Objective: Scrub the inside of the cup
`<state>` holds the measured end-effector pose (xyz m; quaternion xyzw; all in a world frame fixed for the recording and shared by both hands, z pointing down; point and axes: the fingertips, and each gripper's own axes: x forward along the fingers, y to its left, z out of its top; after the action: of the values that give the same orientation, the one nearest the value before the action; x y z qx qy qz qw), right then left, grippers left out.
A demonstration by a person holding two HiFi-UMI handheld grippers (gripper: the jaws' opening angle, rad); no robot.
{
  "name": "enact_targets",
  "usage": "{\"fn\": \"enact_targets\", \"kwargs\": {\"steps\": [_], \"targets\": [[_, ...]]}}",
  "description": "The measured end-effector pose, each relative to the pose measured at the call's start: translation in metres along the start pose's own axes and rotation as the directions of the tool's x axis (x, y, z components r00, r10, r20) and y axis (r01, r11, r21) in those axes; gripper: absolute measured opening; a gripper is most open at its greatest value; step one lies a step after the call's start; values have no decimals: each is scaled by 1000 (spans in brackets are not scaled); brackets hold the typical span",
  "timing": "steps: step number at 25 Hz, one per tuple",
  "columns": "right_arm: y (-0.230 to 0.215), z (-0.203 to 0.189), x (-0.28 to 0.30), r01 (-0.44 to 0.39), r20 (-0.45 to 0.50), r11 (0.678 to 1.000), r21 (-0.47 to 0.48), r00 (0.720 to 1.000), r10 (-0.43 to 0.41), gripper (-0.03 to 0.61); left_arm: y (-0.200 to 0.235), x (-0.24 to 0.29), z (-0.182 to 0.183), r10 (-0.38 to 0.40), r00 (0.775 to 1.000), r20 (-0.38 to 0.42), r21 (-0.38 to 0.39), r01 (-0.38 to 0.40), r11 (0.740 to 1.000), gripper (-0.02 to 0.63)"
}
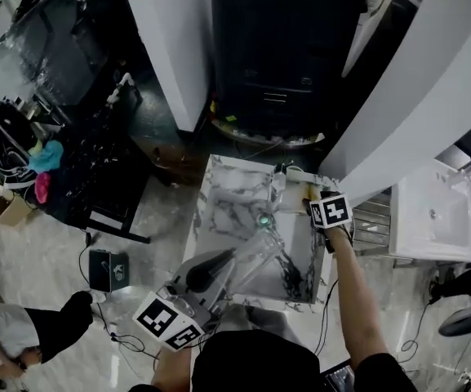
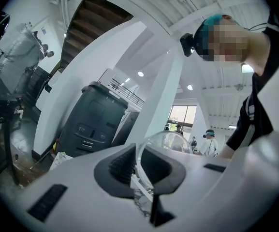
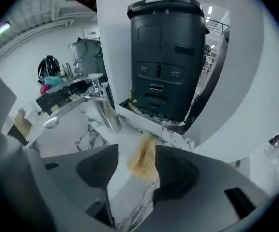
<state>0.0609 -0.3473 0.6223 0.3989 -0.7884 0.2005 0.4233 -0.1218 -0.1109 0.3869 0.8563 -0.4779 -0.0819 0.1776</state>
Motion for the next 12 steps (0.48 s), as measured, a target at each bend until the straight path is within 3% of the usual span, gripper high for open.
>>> {"fn": "enact_targets", "kwargs": {"steps": [2, 4, 9, 12], "targets": [[-9, -4, 22, 72, -84, 996, -47, 994, -76, 187, 3, -4, -1, 17, 1000, -8, 10, -17, 1000, 28], [-14, -11, 41, 112, -160, 991, -79, 979, -124, 178, 6, -9, -1, 38, 999, -13, 10, -38, 999, 28], [-9, -20, 68, 98, -243, 991, -94, 963, -118, 173, 14, -25, -2, 94, 995, -23, -1, -94, 996, 29], [-9, -21, 71, 111, -250, 990, -83, 960, -128, 124, 19, -28, -3, 121, 992, -33, 0, -121, 993, 29]]}}
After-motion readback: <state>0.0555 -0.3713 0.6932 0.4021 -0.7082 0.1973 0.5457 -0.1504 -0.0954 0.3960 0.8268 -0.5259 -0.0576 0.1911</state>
